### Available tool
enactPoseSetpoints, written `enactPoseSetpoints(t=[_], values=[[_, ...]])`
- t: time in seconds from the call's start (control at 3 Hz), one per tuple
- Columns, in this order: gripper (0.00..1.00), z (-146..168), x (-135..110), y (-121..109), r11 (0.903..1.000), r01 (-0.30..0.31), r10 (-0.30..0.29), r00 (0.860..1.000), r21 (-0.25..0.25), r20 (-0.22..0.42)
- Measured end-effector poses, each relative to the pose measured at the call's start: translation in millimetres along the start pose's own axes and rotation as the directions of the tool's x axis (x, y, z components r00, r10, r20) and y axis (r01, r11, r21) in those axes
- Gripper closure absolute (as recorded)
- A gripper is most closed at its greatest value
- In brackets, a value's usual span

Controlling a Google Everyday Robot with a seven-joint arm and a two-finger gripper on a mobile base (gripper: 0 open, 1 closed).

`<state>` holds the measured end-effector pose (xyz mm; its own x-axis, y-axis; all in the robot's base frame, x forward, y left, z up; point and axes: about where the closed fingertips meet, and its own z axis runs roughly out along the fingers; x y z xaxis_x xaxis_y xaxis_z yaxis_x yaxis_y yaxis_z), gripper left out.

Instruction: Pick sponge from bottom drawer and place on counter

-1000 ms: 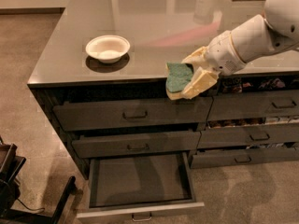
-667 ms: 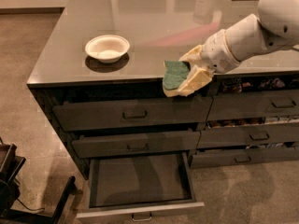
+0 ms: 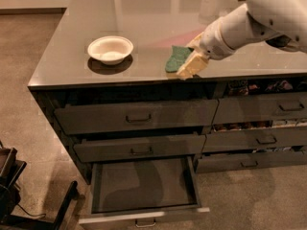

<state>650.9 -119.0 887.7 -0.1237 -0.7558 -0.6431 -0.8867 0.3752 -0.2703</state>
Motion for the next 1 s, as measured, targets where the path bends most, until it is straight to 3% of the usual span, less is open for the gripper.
enactPoseSetpoints(t=[0.33, 0.67, 1.0], values=[[1.00, 11, 1, -35, 0.9960, -0.064, 0.065, 0.998, 0.063, -0.010], [1.00, 25, 10, -61, 0.9887, -0.119, 0.118, 0.993, 0.092, 0.015], [0.83, 26, 11, -63, 0.9882, -0.122, 0.121, 0.992, 0.092, 0.017]])
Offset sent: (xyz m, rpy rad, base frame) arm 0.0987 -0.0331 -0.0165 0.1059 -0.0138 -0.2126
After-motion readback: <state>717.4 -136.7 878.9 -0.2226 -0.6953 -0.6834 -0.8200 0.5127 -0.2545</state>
